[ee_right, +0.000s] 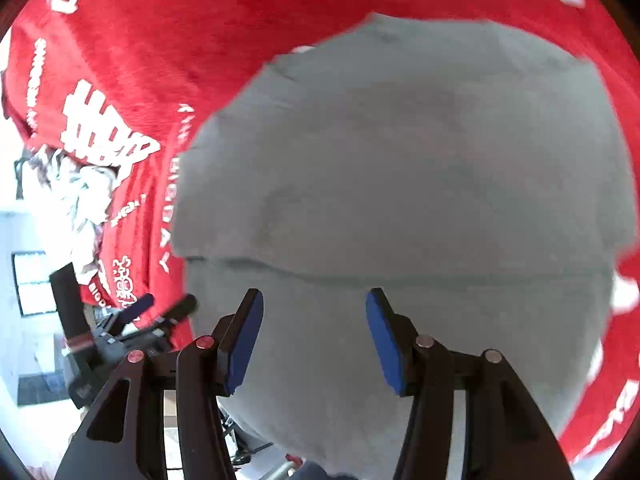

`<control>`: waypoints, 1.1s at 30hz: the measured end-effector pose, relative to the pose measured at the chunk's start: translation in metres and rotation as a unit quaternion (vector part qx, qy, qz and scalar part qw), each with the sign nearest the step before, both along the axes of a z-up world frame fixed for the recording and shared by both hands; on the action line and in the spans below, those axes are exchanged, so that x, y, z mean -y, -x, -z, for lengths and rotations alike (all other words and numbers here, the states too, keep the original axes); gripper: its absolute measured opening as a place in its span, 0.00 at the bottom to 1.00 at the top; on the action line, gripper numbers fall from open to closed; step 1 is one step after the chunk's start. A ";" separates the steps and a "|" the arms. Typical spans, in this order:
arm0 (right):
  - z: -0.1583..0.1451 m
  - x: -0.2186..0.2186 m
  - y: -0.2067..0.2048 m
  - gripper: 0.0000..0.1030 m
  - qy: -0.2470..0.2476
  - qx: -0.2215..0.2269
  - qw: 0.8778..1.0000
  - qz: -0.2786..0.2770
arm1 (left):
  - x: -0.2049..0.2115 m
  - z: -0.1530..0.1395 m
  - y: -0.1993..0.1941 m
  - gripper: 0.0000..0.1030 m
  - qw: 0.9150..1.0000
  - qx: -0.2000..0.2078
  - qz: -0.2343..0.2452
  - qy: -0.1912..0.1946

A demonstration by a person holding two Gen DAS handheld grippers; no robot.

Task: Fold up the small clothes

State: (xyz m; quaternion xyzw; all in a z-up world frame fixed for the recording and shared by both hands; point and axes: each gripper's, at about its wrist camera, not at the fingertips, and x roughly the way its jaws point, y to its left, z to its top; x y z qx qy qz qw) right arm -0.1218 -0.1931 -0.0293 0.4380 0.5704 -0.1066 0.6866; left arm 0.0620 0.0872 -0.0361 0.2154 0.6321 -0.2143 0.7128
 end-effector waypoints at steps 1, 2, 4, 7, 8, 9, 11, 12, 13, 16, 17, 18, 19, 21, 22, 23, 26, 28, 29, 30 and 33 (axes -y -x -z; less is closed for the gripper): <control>0.001 0.000 0.006 0.58 -0.002 -0.006 1.000 0.006 | 0.001 -0.003 0.004 0.98 1.000 -0.002 0.003 0.002; 0.002 0.001 0.015 0.59 -0.003 -0.013 1.000 0.013 | 0.001 -0.005 0.006 0.98 1.000 -0.002 0.006 0.003; 0.003 0.002 0.031 0.62 -0.003 -0.026 0.999 0.025 | 0.003 -0.010 0.013 0.98 1.000 -0.003 0.016 0.008; 0.003 0.003 0.049 0.80 -0.003 -0.035 0.999 0.038 | 0.006 -0.014 0.023 0.98 1.000 -0.012 0.027 0.013; 0.002 0.004 0.055 0.81 -0.004 -0.034 0.998 0.044 | 0.007 -0.015 0.025 0.98 0.999 -0.014 0.028 0.014; 0.002 0.004 0.058 0.81 -0.006 -0.034 0.998 0.047 | 0.007 -0.015 0.027 0.98 0.999 -0.018 0.030 0.015; 0.002 0.002 0.063 0.81 -0.012 -0.032 0.998 0.053 | 0.008 -0.015 0.032 0.98 0.999 -0.025 0.033 0.015; 0.002 0.001 0.064 0.83 -0.013 -0.031 0.998 0.054 | 0.009 -0.015 0.035 0.98 0.999 -0.027 0.035 0.014; 0.001 0.000 0.066 0.83 -0.012 -0.030 0.998 0.055 | 0.010 -0.015 0.038 0.98 0.999 -0.028 0.036 0.014; 0.001 -0.005 0.069 0.92 -0.005 -0.032 0.998 0.051 | 0.011 -0.015 0.044 0.98 0.999 -0.032 0.040 0.014; 0.001 -0.006 0.070 0.99 -0.006 -0.032 0.998 0.051 | 0.012 -0.016 0.046 0.98 0.998 -0.033 0.042 0.014; 0.001 -0.008 0.072 1.00 -0.008 -0.026 0.998 0.055 | 0.012 -0.017 0.048 0.98 0.998 -0.033 0.044 0.014; 0.001 -0.010 0.074 1.00 -0.010 -0.022 0.998 0.059 | 0.012 -0.018 0.050 0.98 0.998 -0.032 0.046 0.014; 0.002 -0.012 0.077 1.00 -0.016 -0.016 0.998 0.065 | 0.013 -0.018 0.054 0.98 0.998 -0.033 0.051 0.014; 0.004 -0.014 0.080 1.00 -0.027 -0.010 0.997 0.072 | 0.013 -0.018 0.056 0.98 0.998 -0.033 0.054 0.013; 0.004 -0.014 0.083 1.00 -0.036 -0.007 0.996 0.076 | 0.012 -0.018 0.057 0.98 0.998 -0.035 0.056 0.012; 0.010 -0.019 0.091 1.00 -0.071 -0.003 0.994 0.086 | 0.010 -0.016 0.060 0.98 0.997 -0.042 0.061 0.012; 0.014 -0.025 0.095 1.00 -0.080 -0.005 0.993 0.084 | 0.008 -0.015 0.063 0.98 0.997 -0.046 0.066 0.010; 0.014 -0.027 0.096 1.00 -0.078 -0.010 0.994 0.080 | 0.007 -0.015 0.065 0.98 0.996 -0.047 0.070 0.009; 0.015 -0.030 0.097 1.00 -0.072 -0.017 0.994 0.075 | 0.006 -0.015 0.067 0.98 0.996 -0.048 0.074 0.007; 0.014 -0.035 0.103 1.00 -0.052 -0.040 0.996 0.065 | -0.001 -0.015 0.071 0.98 0.995 -0.046 0.087 0.007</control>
